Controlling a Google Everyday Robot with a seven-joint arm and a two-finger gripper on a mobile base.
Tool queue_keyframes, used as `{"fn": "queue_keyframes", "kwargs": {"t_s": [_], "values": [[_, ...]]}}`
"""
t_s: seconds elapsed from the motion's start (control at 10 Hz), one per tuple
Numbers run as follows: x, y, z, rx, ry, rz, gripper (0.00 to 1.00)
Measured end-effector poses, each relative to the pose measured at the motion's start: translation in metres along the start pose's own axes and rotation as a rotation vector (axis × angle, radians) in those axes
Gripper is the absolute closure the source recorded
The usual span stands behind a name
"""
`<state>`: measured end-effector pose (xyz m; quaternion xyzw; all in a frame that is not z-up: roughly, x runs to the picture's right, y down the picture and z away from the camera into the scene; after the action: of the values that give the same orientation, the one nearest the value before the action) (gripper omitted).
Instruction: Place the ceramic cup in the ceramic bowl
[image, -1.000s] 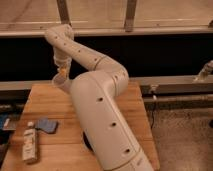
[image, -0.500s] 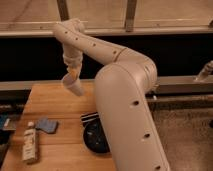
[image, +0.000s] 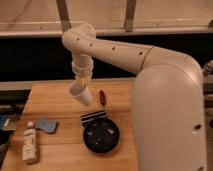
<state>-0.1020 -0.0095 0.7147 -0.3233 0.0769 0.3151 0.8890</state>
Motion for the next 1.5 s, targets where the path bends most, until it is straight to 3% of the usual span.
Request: {"fn": "queue_keyframes", "kwargs": {"t_s": [0.3,1.2,1.3,1.5], "values": [[0.029,0.038,0.006,-0.041,0.000,0.056,1.00],[0.034,0.043,0.012,-0.053,0.005,0.076,1.00],[0.041,0.044,0.015,-0.057,0.003,0.099,1.00],[0.077,0.048,0.024,-0.077,-0.004,0.169,1.00]]}}
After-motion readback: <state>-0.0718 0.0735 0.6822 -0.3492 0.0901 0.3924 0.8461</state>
